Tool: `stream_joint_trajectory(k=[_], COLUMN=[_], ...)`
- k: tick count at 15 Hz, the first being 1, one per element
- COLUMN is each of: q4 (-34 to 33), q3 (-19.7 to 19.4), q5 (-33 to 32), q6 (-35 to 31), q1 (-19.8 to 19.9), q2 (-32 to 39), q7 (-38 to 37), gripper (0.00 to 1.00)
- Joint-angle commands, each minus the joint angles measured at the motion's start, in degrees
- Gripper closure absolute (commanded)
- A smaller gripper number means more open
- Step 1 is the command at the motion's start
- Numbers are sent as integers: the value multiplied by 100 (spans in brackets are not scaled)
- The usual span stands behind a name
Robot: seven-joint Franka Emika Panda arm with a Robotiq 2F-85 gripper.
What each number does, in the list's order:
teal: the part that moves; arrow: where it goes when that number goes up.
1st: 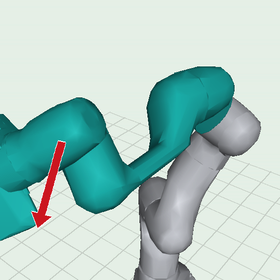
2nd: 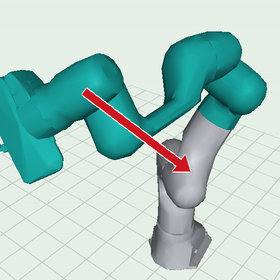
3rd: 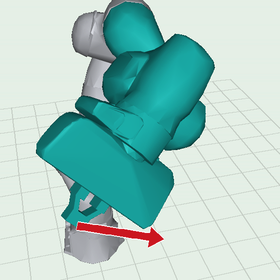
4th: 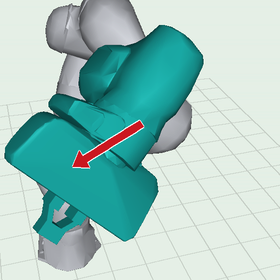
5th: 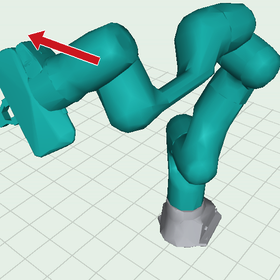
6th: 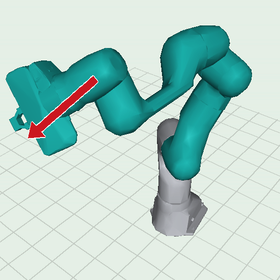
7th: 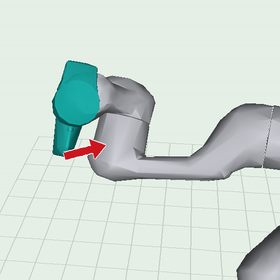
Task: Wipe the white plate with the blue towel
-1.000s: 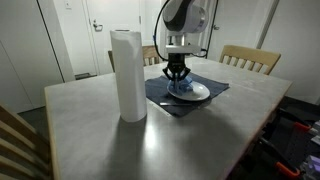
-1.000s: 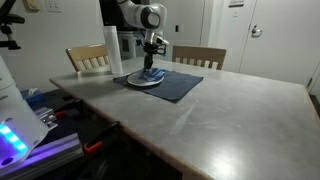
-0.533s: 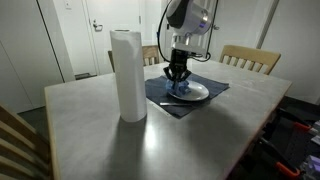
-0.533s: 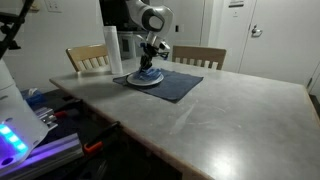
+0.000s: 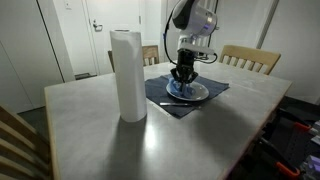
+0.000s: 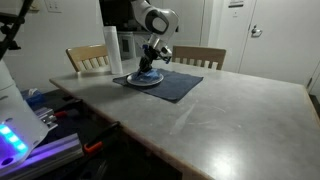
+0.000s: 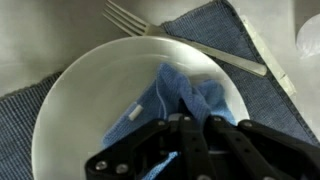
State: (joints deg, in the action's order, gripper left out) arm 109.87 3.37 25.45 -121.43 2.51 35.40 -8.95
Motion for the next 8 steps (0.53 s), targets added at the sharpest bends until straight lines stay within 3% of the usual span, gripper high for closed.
stream_joint_trajectory(k=[1,8], q4=[156,75], q3=[-299,-474], q5=[-404,-979], q6=[-370,-1072], q1=[-277,-626], q2=[-75,-71], q7=[-461,-1239], gripper=[98,98])
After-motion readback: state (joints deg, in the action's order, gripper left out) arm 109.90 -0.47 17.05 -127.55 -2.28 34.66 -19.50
